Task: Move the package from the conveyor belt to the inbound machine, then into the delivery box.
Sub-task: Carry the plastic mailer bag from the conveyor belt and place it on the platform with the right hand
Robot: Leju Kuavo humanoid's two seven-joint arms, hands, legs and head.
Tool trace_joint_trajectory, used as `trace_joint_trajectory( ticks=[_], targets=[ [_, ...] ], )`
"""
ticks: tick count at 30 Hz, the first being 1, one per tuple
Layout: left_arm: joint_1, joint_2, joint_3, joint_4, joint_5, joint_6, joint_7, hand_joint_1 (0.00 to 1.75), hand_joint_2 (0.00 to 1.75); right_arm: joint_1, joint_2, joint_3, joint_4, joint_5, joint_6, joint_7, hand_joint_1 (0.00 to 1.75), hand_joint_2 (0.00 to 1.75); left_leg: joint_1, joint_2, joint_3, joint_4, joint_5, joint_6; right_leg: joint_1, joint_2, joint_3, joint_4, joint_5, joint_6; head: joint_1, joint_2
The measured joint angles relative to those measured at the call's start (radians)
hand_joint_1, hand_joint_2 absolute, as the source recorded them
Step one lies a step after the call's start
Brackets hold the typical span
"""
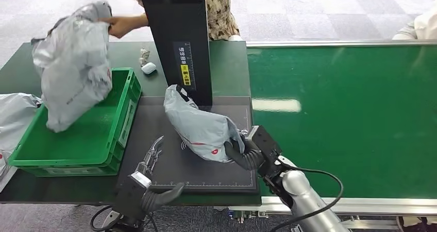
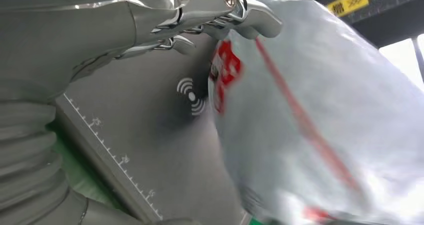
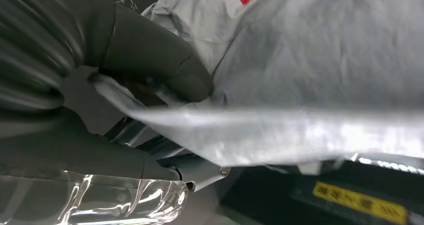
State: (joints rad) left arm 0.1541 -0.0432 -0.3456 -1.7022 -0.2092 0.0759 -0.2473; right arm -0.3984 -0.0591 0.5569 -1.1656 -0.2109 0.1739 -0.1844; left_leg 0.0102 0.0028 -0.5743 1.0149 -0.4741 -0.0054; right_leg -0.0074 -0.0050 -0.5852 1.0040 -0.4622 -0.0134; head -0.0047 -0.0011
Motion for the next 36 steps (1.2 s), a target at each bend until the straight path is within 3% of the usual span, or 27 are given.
trace_joint_trajectory(
  ticks=[1,9,20,28,36],
  targets=[
    [0.0,0.0,0.0,-0.001,0.0,0.004,0.002,0.0,1.75,-0.026,0.007,0.027,0.039,-0.002,-0.009,0.014,0.0,1.75,0.0,-0.001,0.0,0.0,0.0,0.0,0.0,-0.001,0.0,0.0,0.0,0.0,0.0,0.0],
    [0.001,0.002,0.0,-0.007,0.001,0.023,0.013,0.0,1.75,-0.127,0.024,0.122,0.2,-0.033,-0.052,0.051,0.0,1.75,0.0,-0.001,-0.001,0.0,0.001,0.0,0.0,-0.001,0.0,0.0,0.0,0.0,0.0,0.0],
    [0.001,0.005,0.0,-0.009,0.001,0.037,0.014,0.0,1.75,-0.117,0.005,0.138,0.2,-0.077,-0.056,0.005,0.0,1.75,0.0,-0.001,-0.001,0.0,0.0,0.0,0.0,-0.001,-0.001,0.0,0.0,0.0,0.0,0.0],
    [0.026,0.006,0.019,-0.05,-0.04,0.085,-0.002,0.0,1.75,0.103,-0.048,0.019,-0.082,-0.152,-0.069,-0.082,0.0,1.75,0.0,-0.002,-0.001,0.0,-0.002,0.0,0.0,-0.002,-0.001,-0.001,-0.001,0.001,0.0,0.0],
    [0.042,0.011,0.063,-0.116,-0.106,0.113,-0.022,0.0,1.75,0.353,-0.021,-0.148,-0.362,-0.067,-0.03,-0.068,0.0,1.75,0.0,-0.002,-0.002,0.0,-0.002,0.0,0.0,-0.002,-0.001,-0.001,-0.002,0.001,0.0,0.0]
  ],
)
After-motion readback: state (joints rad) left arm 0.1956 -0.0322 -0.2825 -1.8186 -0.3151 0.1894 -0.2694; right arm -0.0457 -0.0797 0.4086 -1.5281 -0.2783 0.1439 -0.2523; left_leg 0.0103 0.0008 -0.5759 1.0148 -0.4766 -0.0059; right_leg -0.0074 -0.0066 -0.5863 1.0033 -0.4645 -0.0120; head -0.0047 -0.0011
